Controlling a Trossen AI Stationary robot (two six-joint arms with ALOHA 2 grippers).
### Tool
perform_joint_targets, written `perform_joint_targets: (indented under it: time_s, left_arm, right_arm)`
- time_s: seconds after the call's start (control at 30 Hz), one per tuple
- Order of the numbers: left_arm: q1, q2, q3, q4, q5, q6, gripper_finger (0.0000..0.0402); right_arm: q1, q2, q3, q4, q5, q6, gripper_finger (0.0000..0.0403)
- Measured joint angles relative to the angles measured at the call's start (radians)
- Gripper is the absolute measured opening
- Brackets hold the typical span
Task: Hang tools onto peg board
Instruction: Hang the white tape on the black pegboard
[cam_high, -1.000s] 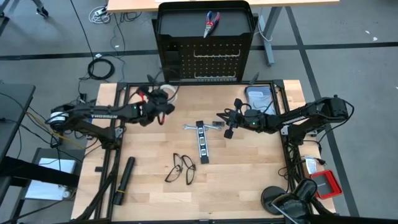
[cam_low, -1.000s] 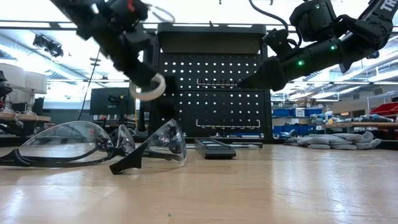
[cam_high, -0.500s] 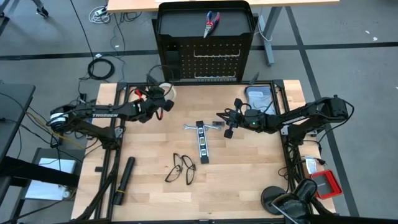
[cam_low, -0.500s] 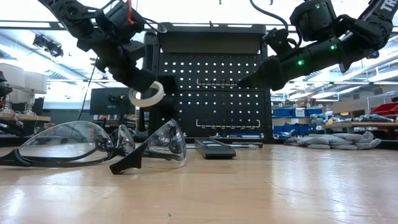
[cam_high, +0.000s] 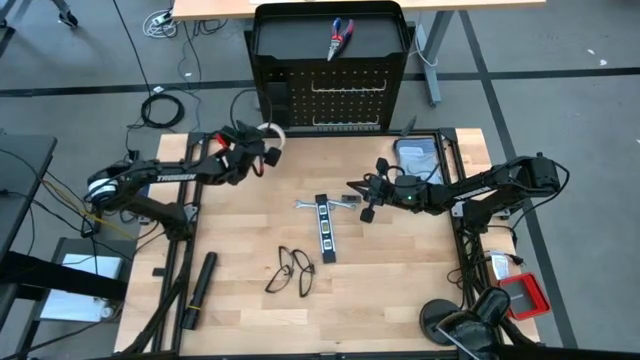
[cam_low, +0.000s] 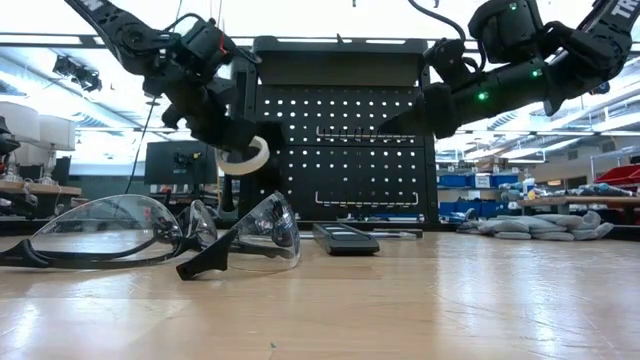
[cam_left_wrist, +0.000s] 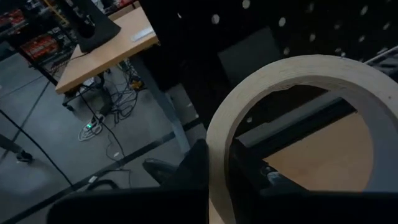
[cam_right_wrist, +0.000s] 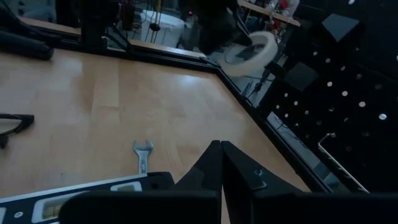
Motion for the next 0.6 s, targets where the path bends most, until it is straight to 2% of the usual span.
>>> perform_joint_targets:
  time_s: [0.23,0.4,0.6]
  left_arm:
    - [0.040,0.075,0.048,0.029,0.057,0.048,0.0026]
    - [0.053,0.084,0.060,0.089,0.074,0.075,0.0026]
    - [0.083,0.094,0.090,0.076,0.115,0.075,0.0026]
  right_arm:
    - [0.000,0.000,0.000,0.003,-0.003,0.000,0.0021]
    - [0.000,0.000,0.000,0.002,-0.003,0.000,0.0016]
    - [0.000,0.000,0.000,0.014,-0.003,-0.003,0.0012]
